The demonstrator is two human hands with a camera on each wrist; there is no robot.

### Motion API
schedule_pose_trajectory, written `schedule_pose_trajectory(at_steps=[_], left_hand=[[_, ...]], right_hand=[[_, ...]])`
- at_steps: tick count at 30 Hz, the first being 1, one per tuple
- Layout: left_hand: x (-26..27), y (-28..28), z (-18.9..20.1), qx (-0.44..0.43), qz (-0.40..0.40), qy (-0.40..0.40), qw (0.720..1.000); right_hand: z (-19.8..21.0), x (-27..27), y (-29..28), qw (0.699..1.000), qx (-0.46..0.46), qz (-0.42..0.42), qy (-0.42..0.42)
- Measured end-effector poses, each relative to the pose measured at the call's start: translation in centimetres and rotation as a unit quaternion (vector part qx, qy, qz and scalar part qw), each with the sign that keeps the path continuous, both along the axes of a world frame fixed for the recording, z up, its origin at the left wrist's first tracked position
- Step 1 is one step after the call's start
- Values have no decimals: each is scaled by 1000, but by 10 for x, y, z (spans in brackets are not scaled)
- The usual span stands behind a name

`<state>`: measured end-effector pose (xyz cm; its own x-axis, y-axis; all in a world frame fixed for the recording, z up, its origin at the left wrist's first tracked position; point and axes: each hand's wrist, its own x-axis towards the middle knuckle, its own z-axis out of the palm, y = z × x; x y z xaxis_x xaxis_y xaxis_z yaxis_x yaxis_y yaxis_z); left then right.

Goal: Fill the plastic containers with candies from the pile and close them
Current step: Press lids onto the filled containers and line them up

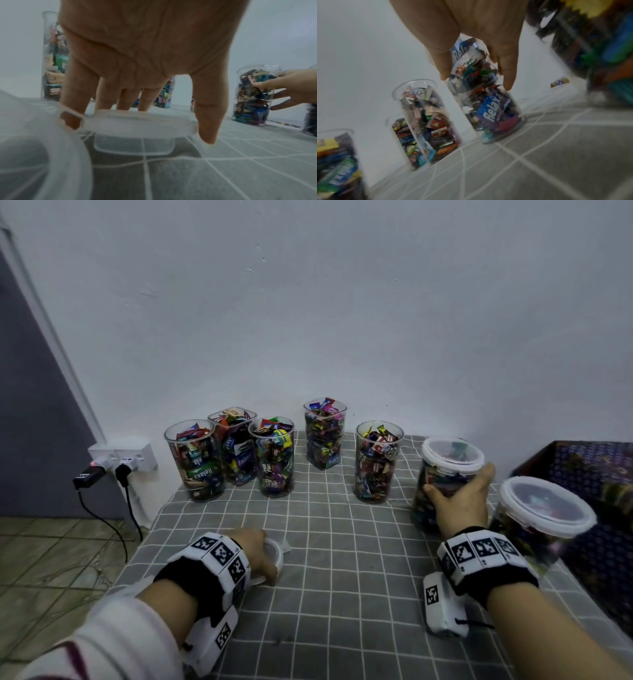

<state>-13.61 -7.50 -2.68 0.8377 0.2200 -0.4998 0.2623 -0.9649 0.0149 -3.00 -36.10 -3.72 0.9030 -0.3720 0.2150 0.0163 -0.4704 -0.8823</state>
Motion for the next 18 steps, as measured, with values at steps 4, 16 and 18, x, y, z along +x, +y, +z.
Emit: schedule_pose_trajectory(at_steps=[4,16,18], left_hand=[[2,1,-6,12,-9,-7,1000],[5,0,-15,18,-17,-16,1000],[6,1,-16,17,-21,-21,999]], right_hand=[[1,-23,10,997,34,-52,36],[15,-1,79,988,2,145,45],[20,15,84,990,20,128,56]])
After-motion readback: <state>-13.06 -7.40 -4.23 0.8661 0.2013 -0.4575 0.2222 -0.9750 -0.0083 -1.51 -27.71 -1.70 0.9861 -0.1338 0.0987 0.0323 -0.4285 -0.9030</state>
